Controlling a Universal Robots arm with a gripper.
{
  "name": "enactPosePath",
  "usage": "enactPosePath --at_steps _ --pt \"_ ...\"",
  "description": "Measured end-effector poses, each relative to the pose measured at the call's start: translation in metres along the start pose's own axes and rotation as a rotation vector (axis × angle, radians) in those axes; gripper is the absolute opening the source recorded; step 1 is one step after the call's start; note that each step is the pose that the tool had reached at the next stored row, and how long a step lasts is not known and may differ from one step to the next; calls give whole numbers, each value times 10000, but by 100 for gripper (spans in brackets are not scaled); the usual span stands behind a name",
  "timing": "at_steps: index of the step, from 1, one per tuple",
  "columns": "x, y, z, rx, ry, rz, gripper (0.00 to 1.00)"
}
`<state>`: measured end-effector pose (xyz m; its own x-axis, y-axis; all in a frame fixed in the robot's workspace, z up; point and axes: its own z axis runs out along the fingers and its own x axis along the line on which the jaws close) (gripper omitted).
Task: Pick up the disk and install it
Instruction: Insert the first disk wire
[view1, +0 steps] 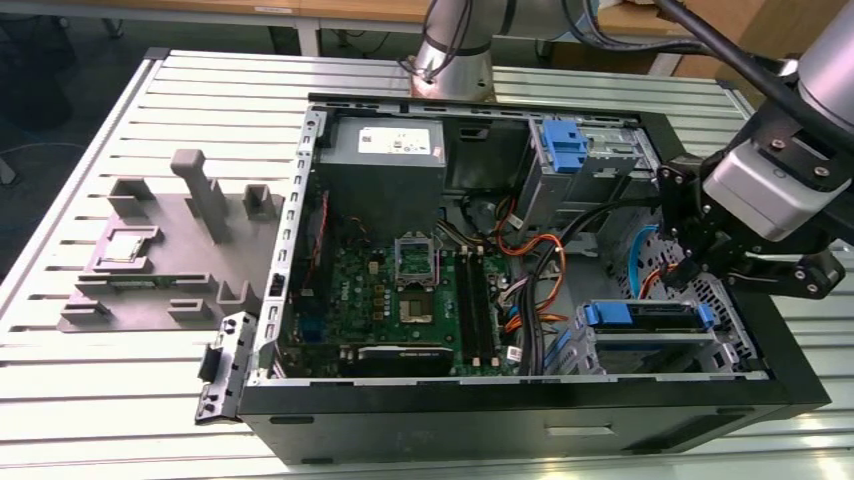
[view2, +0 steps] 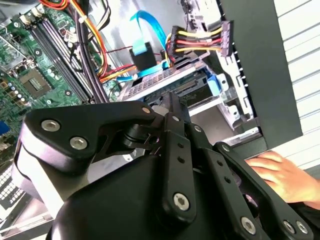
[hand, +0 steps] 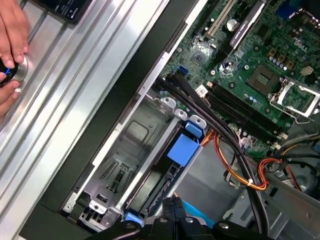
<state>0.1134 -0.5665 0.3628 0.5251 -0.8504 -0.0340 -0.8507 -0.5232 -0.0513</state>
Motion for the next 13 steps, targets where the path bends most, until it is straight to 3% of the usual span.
enactPosePath --at_steps 6,10,13 --pt "-21 -115 7 -19 30 -1 10" --pt "-28 -150 9 -28 57 -2 10" --pt "-30 -153 10 81 136 -9 10"
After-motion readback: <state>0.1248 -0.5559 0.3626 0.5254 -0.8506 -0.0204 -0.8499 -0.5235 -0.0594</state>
